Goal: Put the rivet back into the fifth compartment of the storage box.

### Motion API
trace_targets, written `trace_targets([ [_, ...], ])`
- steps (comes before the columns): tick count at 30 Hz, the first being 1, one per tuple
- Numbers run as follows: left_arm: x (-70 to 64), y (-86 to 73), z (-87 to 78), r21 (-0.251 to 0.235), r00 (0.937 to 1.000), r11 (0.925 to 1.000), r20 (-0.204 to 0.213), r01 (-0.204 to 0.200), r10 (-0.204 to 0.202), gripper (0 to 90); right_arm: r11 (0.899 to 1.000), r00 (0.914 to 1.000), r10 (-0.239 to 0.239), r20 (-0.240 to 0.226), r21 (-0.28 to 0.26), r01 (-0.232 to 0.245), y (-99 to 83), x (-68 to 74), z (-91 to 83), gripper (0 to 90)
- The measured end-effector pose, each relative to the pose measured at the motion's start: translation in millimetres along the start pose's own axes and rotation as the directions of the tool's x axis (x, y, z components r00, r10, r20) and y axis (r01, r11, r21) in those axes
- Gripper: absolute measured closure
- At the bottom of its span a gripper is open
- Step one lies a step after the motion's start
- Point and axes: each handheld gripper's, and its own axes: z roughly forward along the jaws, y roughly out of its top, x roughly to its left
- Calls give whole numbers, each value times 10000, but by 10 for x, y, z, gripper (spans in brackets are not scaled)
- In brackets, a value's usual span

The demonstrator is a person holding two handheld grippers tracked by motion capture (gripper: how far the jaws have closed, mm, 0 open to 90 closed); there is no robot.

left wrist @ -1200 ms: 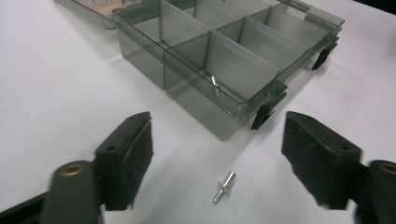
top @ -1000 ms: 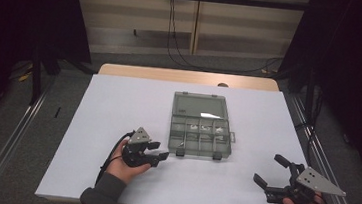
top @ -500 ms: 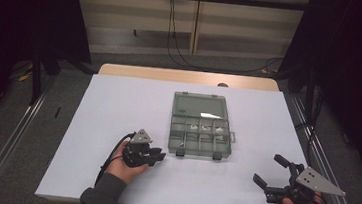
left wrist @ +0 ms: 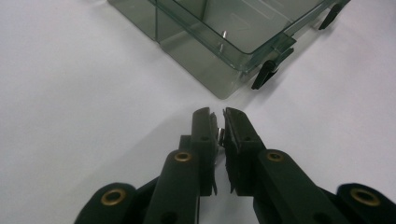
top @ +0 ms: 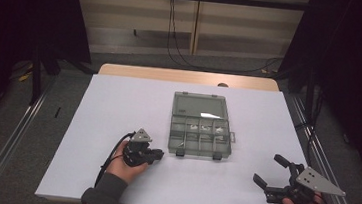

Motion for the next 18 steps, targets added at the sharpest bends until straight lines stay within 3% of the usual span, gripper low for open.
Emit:
trace_targets([
  [9,14,27,-49,-527,9998,9985,80,165,-161,833,10000,10000,9,-3,-5,-9,0,0,1,16],
  [18,-3,123,-114,-1452,9997,9891,126,225,-209,834,10000,10000,13,-28,0,-13,-2,5,7,16],
])
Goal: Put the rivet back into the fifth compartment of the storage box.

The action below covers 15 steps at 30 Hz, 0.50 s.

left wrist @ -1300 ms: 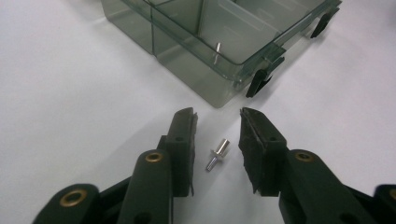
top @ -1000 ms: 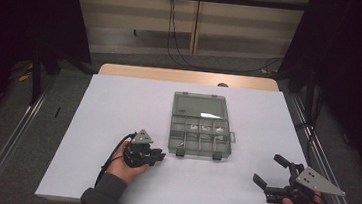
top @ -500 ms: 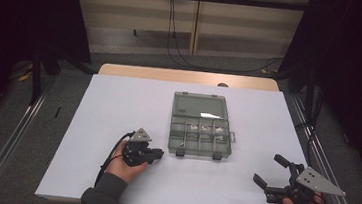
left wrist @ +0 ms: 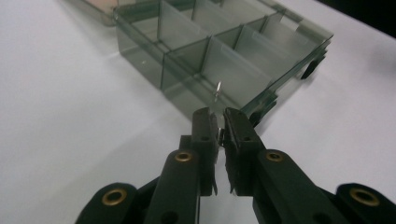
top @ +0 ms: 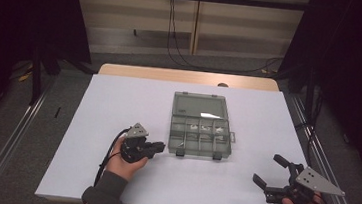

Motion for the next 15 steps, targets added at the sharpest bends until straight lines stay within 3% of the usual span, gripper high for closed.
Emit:
trace_targets([
  [9,-29,115,-19,-1084,10000,9941,6,52,-51,835,10000,10000,-18,5,19,18,-3,-2,-14,16],
  [15,-44,159,17,-1290,10000,9916,40,27,-22,835,10000,10000,-13,61,14,13,-7,2,-25,16],
])
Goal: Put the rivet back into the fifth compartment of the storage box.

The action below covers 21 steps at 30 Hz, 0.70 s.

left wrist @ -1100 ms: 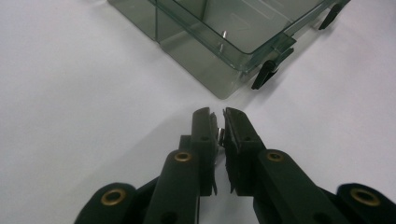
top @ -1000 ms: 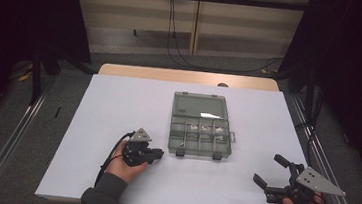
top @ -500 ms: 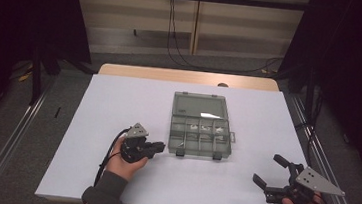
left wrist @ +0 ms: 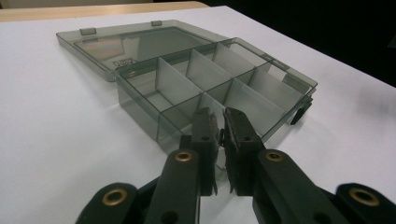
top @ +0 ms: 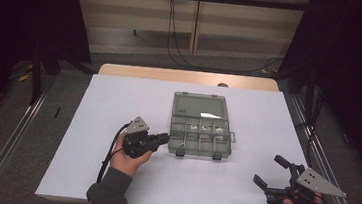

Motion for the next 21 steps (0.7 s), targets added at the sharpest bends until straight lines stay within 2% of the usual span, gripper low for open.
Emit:
trace_targets([
  [12,-12,53,72,-434,9998,9991,176,5,3,835,10000,9999,30,115,10,-30,-11,-6,-44,16],
  [21,-51,32,159,-604,9987,9980,467,-194,222,834,10000,10000,26,93,25,-26,-12,0,-44,16],
])
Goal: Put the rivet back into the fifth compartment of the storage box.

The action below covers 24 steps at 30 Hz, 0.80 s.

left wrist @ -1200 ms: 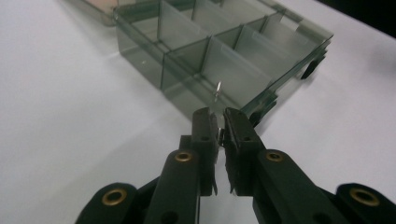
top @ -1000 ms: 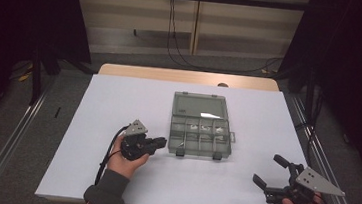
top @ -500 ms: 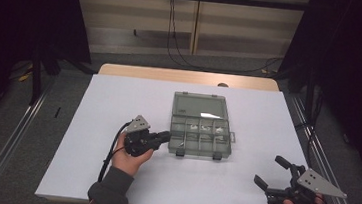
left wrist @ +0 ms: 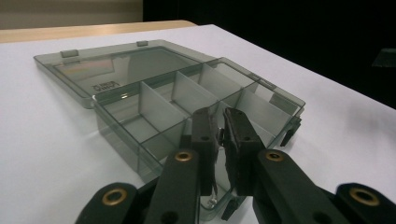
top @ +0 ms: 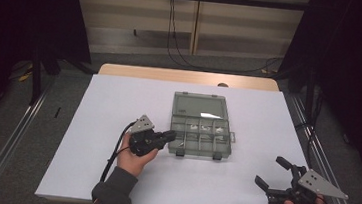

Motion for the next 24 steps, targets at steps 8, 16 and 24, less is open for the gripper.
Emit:
trace_targets([
  [8,-14,-46,87,103,9999,9999,-14,-119,119,832,10000,10000,-7,-11,8,7,-3,-1,-1,17],
  [16,-1,-76,117,187,9997,9997,-166,-177,180,829,10000,10000,-1,-19,11,1,-3,-1,0,17],
  [24,8,-96,140,242,9995,9995,-244,-199,205,802,10000,10000,-15,-3,21,15,-4,-11,3,16],
])
